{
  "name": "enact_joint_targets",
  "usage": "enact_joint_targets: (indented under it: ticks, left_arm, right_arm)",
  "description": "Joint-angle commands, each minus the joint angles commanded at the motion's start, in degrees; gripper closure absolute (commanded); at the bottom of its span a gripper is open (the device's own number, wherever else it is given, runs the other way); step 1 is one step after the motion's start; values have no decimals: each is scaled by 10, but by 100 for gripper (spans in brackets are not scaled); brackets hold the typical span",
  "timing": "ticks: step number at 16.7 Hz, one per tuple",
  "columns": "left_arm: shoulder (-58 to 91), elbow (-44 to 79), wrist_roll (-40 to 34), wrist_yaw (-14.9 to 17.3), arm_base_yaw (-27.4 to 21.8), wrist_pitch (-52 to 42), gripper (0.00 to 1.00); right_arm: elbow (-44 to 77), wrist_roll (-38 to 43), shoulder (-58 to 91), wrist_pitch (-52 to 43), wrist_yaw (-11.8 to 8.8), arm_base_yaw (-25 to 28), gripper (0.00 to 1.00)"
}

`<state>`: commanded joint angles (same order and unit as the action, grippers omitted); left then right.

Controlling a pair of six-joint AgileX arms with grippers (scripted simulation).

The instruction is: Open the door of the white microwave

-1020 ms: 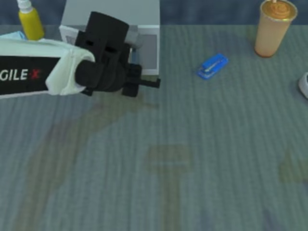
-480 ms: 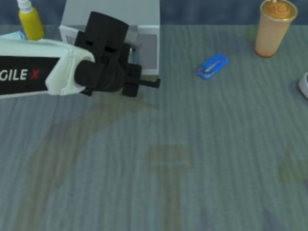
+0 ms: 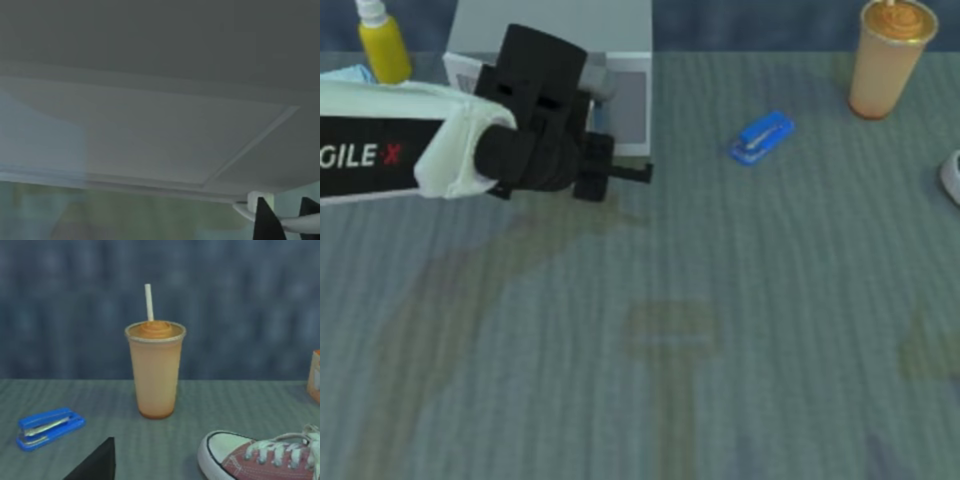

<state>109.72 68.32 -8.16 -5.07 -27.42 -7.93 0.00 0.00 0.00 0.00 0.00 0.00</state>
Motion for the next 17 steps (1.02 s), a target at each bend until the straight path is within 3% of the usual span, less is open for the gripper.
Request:
enact_joint_targets:
  ticks: [17]
  left_arm:
    - [-17,-24,32,28,11,9,100]
  right_arm:
    - [0,0,0,0,0,0,0]
